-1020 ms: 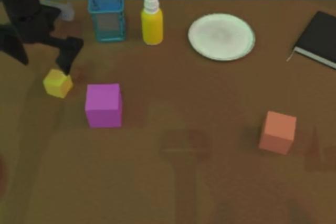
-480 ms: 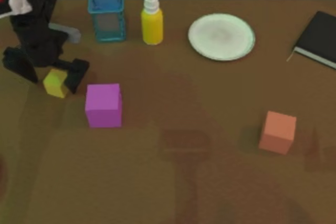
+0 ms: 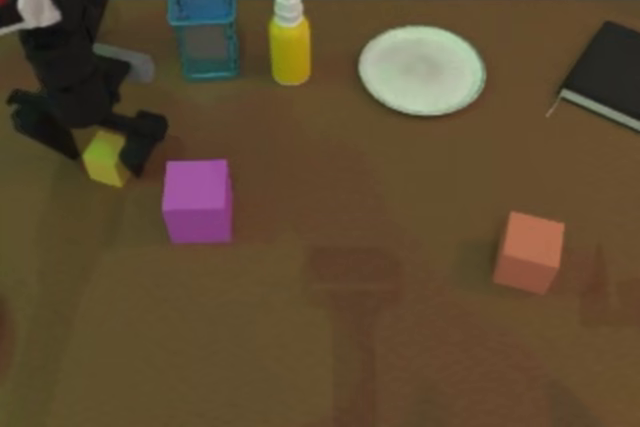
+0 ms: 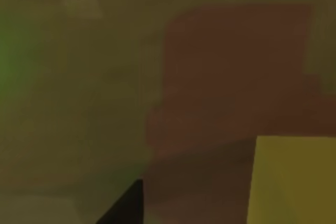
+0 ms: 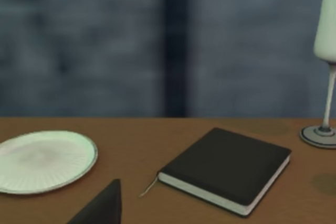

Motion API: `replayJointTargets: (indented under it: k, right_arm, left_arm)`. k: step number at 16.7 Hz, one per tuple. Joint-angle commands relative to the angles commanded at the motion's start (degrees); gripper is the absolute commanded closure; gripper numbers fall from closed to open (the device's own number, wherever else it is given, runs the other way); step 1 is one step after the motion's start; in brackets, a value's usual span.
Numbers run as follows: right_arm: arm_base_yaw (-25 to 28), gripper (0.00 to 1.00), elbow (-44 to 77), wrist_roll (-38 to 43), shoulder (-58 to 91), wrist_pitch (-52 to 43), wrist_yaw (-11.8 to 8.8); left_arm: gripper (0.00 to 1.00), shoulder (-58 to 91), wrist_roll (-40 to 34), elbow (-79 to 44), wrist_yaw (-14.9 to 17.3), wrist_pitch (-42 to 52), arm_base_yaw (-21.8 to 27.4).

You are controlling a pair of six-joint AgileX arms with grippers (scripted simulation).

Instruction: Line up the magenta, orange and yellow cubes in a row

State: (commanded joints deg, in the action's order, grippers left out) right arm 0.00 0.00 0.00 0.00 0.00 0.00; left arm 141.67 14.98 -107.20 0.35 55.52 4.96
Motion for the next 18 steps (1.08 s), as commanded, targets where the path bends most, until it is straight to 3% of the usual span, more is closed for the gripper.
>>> replayJointTargets:
  k: [7,18]
  right_arm:
    - [0.0,0.0,0.0,0.0,0.0,0.0,0.0]
    - [0.0,0.0,0.0,0.0,0.0,0.0,0.0]
  left_arm:
    - [0.98,0.0,0.0,0.0,0.0,0.0,0.0]
    - [1.0,-2.08,-0.2,-1.32,0.42,1.57,-0.13]
